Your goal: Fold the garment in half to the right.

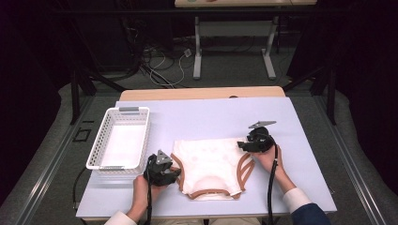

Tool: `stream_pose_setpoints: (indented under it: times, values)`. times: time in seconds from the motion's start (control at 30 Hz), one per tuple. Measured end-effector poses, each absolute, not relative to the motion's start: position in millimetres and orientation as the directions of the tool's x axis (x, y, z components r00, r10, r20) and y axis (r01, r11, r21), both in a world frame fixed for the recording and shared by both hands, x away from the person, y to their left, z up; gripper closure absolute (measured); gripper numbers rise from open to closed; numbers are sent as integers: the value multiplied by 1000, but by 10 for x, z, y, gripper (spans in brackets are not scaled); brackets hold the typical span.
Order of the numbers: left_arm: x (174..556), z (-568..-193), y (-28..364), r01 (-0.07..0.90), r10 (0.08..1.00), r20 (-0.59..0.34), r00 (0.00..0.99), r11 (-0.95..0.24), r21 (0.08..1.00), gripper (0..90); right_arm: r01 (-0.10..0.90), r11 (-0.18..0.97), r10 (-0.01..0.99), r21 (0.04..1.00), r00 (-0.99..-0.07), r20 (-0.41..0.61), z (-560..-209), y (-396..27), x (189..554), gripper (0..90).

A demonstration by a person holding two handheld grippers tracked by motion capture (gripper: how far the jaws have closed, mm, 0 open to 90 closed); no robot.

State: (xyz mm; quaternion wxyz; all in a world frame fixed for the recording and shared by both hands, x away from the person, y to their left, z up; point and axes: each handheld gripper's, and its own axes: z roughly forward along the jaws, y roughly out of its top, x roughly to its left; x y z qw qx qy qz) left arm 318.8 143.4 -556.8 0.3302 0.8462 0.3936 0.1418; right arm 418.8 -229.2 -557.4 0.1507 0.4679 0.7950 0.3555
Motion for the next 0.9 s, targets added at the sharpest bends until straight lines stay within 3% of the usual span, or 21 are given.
stream_pose_setpoints:
  times: [0.27, 0.43, 0.6, 0.9]
  values:
    - [3177, -5595, 1476, 566, 760, -37, 648, -449, 692, 742, 626, 318, 859, 712, -508, 62, -5581, -2244, 4164, 696]
    - [3181, -5596, 1459, 561, 754, -35, 656, -456, 691, 811, 618, 309, 859, 723, -508, 68, -5600, -2263, 4158, 829]
    - [3190, -5592, 1465, 562, 748, -44, 663, -457, 689, 845, 590, 324, 852, 740, -522, 43, -5606, -2242, 4116, 885]
    - [3220, -5596, 1473, 564, 733, -83, 675, -440, 699, 847, 552, 356, 841, 754, -540, -2, -5559, -2233, 4073, 893]
